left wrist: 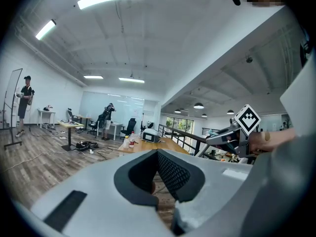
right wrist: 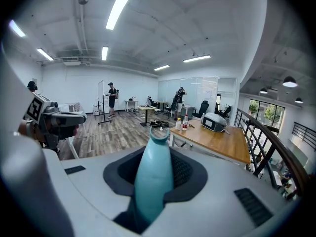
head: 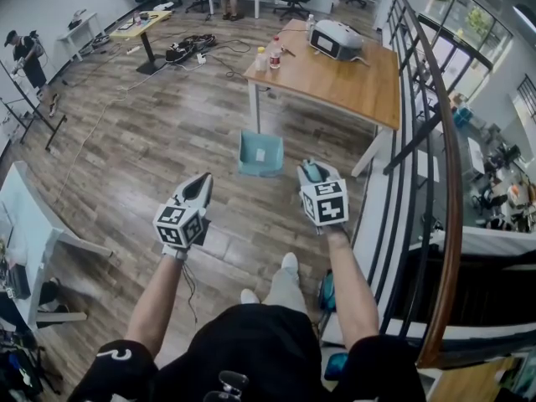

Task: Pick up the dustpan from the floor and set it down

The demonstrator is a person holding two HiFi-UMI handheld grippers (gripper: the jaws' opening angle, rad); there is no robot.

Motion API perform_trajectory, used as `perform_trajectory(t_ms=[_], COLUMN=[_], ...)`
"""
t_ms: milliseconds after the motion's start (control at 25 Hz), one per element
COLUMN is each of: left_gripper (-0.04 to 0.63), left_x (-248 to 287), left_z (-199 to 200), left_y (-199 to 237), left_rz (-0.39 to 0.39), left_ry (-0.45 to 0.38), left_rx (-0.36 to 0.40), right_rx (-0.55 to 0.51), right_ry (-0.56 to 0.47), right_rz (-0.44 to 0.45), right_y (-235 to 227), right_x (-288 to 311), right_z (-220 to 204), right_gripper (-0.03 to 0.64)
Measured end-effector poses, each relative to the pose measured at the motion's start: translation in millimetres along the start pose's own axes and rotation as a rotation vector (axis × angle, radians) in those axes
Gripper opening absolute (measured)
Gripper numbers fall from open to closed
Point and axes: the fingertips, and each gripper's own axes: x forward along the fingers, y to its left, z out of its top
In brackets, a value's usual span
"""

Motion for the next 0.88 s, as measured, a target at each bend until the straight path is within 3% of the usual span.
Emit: perform_trajectory(t_ms=[880], left_gripper=[-0.005], left_x=[39.2], left_z=[-38.0], left_y=[1.4], left_rz=[-0.013], left_ry=[0.074], left_rx=[-0.043], right_rx=[0.033], right_ry=[0.095], right_rz=[-0.008], right_y=[-27.6], right_x=[31.9], right_z=[-52.8], right_gripper=[0.084])
